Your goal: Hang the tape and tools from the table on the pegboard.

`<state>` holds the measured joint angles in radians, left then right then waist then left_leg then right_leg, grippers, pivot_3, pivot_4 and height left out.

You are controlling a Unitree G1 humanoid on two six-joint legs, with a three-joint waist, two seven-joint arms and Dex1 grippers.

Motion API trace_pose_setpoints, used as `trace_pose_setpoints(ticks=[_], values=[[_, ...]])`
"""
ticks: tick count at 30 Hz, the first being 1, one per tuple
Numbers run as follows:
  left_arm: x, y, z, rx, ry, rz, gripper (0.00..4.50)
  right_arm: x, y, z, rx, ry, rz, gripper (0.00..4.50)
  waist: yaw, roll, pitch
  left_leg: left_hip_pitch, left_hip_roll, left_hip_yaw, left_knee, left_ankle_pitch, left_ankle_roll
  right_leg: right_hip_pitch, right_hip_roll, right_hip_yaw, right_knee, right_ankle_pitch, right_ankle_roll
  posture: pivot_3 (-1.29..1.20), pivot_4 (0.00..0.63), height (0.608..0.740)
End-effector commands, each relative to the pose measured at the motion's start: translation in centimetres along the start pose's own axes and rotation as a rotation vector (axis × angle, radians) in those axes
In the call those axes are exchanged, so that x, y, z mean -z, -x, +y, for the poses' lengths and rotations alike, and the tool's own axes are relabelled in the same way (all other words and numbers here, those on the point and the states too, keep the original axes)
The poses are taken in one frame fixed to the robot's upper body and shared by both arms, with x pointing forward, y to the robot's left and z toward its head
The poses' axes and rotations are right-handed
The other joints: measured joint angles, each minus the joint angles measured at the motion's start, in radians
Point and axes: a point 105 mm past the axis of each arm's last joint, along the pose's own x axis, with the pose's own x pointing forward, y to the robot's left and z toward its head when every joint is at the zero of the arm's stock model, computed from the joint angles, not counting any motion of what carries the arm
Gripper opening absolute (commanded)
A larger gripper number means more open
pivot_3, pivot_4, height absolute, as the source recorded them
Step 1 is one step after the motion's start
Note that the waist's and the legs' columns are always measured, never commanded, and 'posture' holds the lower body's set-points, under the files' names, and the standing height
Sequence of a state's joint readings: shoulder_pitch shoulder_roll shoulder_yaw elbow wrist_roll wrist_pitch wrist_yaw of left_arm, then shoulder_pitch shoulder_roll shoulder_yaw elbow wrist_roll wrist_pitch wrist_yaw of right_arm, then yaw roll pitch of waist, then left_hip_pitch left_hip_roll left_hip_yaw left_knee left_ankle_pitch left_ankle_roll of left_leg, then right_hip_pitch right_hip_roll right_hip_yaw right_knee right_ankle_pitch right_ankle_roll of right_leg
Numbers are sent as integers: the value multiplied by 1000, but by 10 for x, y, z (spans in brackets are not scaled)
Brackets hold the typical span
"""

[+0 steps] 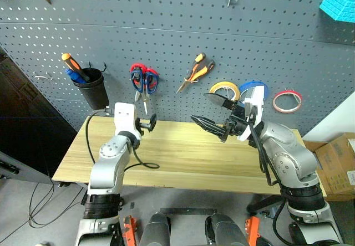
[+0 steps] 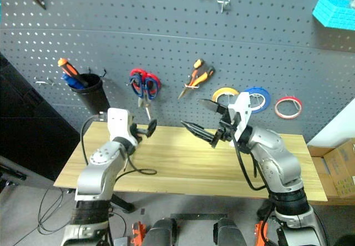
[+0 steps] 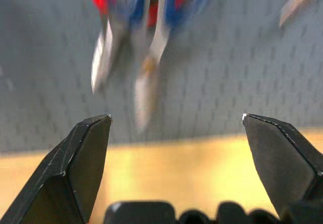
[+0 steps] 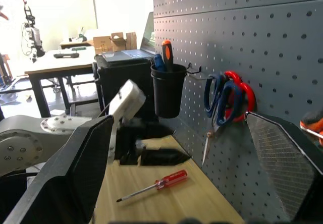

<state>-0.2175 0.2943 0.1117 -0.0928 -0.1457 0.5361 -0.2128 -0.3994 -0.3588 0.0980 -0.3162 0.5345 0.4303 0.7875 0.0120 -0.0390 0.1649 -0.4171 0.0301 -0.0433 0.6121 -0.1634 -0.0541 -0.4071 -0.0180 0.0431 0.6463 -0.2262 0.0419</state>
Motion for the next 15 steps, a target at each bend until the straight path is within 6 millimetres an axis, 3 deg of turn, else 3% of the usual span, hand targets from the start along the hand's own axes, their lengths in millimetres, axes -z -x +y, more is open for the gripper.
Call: trace_pose_setpoints(ticks=[1, 7, 15], values=[[10, 13, 27, -74, -68, 57, 4446, 14, -5, 16, -62, 59, 79, 4500, -5, 0, 0, 1, 0, 0, -1, 0, 0, 0, 0, 0, 0, 0, 0, 83, 139, 740], [49, 16, 70, -203, -65, 242, 4446, 43, -24, 21, -71, 100, 192, 4500, -5, 3, 4, 1, 0, -1, -1, 0, 0, -1, -1, -1, 0, -1, -1, 96, 176, 740], [68, 12, 81, -181, -79, 382, 4446, 65, -39, 29, -185, 158, 304, 4500, -1, 3, 31, -1, 0, 1, -2, 0, 0, -4, -3, -1, -1, -1, -2, 74, 234, 740]])
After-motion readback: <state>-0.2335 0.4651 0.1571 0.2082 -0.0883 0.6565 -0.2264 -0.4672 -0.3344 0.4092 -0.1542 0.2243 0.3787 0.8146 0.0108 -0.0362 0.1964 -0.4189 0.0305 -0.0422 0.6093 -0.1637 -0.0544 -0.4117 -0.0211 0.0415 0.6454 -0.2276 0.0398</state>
